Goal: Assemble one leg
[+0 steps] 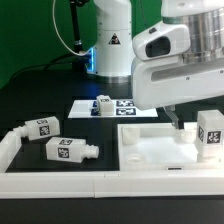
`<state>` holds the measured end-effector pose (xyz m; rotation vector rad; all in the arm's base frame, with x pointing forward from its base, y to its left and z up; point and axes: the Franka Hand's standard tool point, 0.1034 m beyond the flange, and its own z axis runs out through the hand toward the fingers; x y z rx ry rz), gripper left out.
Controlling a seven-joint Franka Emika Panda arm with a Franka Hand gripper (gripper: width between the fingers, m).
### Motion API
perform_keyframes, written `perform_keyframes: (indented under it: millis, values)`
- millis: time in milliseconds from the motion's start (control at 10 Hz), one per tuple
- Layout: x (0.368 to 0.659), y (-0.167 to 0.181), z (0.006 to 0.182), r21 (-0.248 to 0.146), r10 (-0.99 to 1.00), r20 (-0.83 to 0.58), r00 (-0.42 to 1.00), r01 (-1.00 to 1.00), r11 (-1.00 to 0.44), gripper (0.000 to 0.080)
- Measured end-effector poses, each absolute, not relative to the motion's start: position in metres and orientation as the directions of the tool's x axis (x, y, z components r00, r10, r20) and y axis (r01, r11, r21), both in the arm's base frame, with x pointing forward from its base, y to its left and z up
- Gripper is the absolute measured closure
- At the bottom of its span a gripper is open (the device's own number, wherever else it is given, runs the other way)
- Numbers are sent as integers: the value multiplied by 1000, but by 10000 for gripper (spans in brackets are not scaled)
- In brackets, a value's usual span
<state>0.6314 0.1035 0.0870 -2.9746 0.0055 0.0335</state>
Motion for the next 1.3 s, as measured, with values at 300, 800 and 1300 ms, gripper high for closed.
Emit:
perform_keyframes:
  millis: [300, 800, 1300]
  values:
    - [637, 111, 89, -158, -42, -25, 999, -46, -986, 151]
    - [637, 110, 89, -145, -317, -67, 946, -324, -935, 508]
    - [639, 104, 87, -140, -816, -124, 564, -824, -548, 508]
